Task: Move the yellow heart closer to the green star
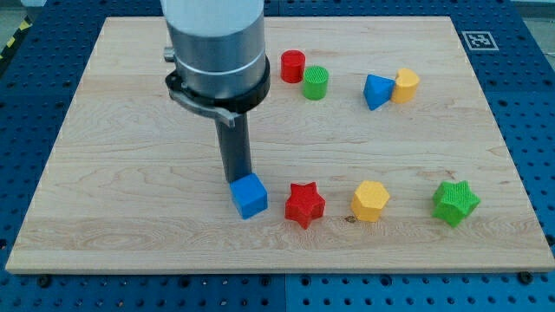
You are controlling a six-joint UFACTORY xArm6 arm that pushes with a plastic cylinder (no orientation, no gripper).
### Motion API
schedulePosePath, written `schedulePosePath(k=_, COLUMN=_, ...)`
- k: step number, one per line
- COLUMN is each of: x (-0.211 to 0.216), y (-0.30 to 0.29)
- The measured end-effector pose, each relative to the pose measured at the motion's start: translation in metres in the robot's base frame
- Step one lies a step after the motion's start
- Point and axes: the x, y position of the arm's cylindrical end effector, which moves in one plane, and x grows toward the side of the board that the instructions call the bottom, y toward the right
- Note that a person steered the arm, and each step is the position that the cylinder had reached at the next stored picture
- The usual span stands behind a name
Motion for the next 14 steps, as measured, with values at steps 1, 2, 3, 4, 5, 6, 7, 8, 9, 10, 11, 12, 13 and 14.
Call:
schedulePosePath(k=1, x=0.011, y=0.000)
schedulePosePath(k=2, x=-0.006, y=0.000)
schedulePosePath(k=3, x=-0.058, y=0.001)
schedulePosePath(k=4, x=-0.108, y=-0.004)
schedulePosePath(k=5, x=-0.165, y=0.005)
schedulePosePath(k=6, x=-0.230, y=0.022)
schedulePosePath(k=7, x=-0.255, y=0.046)
schedulePosePath(k=8, x=-0.253, y=0.131)
schedulePosePath(k=9, x=-0.218, y=0.200)
schedulePosePath(k=10, x=-0.162, y=0.217)
schedulePosePath(k=11, x=-0.132, y=0.252)
schedulePosePath(k=12, x=-0.129, y=0.294)
schedulePosePath(k=13, x=-0.129, y=0.303)
schedulePosePath(k=14, x=-0.138, y=0.295)
